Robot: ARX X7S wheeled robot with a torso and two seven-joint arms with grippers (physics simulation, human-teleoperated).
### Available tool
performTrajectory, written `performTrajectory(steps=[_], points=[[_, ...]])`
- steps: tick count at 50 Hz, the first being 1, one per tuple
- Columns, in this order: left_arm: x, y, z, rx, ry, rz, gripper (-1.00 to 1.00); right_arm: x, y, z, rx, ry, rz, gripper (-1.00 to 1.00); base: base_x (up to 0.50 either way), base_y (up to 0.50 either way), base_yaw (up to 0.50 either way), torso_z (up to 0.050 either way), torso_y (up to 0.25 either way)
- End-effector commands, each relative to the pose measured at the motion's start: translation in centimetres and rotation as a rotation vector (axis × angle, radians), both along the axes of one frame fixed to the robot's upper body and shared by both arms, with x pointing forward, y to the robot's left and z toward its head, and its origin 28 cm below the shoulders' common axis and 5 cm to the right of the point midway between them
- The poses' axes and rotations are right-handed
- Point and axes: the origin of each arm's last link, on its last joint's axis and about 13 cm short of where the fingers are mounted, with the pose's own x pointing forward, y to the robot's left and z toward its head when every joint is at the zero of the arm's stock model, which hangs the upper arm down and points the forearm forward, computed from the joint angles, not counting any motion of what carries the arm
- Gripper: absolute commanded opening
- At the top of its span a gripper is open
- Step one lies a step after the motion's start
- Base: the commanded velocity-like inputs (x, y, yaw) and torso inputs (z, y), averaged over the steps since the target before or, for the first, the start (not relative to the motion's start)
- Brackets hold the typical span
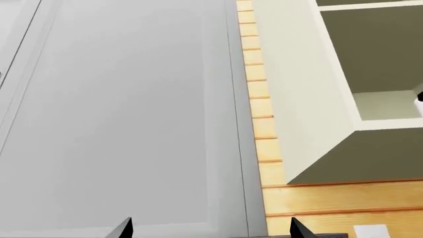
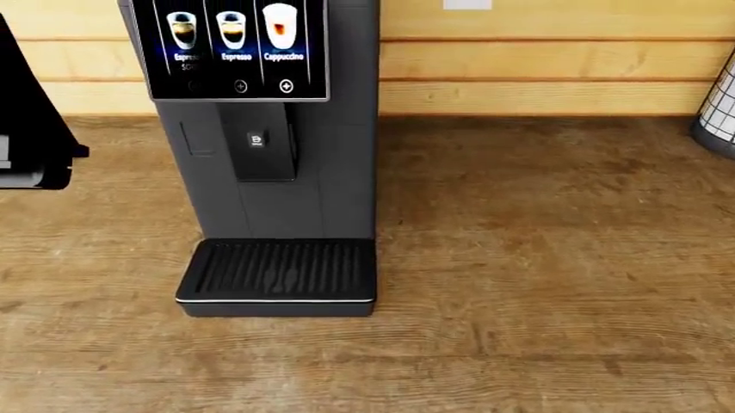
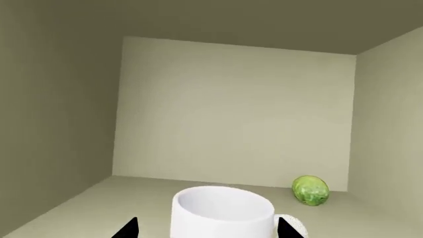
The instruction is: Pick the mug from the cabinet, place it under the coffee machine dispenser, and press the start button.
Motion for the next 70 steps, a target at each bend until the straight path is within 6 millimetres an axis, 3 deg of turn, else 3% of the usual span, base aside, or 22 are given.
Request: performTrajectory(steps=[1, 21, 25, 26, 34, 51, 70], points=[[0.1, 0.0, 0.0, 0.002, -0.001, -0.001, 1.0, 0.4, 0.0, -0.5, -0.005, 0.015, -0.022, 1.0, 0.14, 0.0, 0.0, 0.0, 0.0], [0.2, 0.0, -0.1, -0.001, -0.002, -0.006, 1.0, 1.2, -0.1, -1.7, -0.012, 0.053, -0.068, 1.0, 0.14, 0.0, 0.0, 0.0, 0.0], [0.4, 0.0, -0.2, -0.002, -0.001, -0.006, 1.0, 0.2, -0.5, -0.7, -0.007, 0.072, -0.077, 1.0, 0.0, 0.0, 0.0, 0.0, 0.0], [0.4, 0.0, -0.2, -0.002, -0.001, -0.006, 1.0, 0.2, -0.3, -0.8, -0.011, 0.071, -0.075, -1.0, 0.0, 0.0, 0.0, 0.0, 0.0], [0.2, 0.0, -0.1, -0.003, -0.002, -0.007, 1.0, 0.3, -0.4, -0.8, -0.023, 0.065, -0.048, -1.0, 0.0, 0.0, 0.0, 0.0, 0.0], [0.1, 0.1, -0.1, -0.006, -0.005, -0.005, 1.0, -1.0, -0.6, 2.0, -0.054, -0.172, -0.004, -1.0, 0.0, 0.0, 0.0, 0.0, 0.0], [0.1, 0.1, 0.0, -0.005, -0.008, -0.005, 1.0, -2.2, -0.7, 3.7, -0.055, -0.262, 0.042, -1.0, -0.38, 0.14, 0.0, 0.0, 0.0]])
